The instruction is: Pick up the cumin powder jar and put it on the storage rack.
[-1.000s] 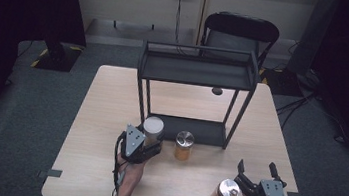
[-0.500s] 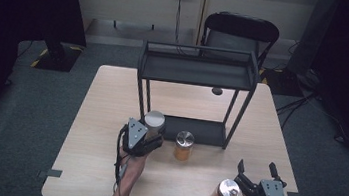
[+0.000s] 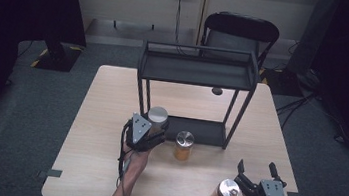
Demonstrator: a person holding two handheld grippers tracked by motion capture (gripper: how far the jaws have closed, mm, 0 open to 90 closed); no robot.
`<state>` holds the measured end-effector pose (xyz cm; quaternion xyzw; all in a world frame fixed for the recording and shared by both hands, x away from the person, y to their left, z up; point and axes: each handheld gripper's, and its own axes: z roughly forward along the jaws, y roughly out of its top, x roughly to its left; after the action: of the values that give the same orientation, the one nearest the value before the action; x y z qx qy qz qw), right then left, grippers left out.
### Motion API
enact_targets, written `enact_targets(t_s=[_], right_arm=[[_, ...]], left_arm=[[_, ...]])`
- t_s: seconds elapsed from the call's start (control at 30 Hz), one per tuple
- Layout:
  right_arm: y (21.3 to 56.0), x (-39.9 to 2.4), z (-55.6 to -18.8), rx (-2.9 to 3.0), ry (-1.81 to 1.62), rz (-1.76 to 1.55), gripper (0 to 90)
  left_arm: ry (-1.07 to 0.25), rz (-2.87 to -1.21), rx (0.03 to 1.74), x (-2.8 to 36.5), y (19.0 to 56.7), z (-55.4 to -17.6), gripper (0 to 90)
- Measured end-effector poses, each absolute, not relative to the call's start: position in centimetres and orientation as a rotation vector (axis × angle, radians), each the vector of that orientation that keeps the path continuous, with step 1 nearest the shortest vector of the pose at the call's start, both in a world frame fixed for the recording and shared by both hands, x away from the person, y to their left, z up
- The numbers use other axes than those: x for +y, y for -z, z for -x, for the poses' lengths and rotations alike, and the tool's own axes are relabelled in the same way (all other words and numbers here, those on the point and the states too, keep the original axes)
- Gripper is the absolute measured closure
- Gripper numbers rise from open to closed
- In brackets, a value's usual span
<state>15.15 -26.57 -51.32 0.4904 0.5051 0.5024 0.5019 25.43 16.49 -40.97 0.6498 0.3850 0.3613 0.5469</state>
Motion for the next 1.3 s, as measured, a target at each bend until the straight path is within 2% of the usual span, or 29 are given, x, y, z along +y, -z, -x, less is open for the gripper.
enact_targets(t_s=[1.3], right_arm=[[51.3,-26.6,-15.1,1.224,-1.217,-1.181,1.8]], left_arm=[[-0.872,-1.574,0.933,15.1,41.4,-28.0,33.9]])
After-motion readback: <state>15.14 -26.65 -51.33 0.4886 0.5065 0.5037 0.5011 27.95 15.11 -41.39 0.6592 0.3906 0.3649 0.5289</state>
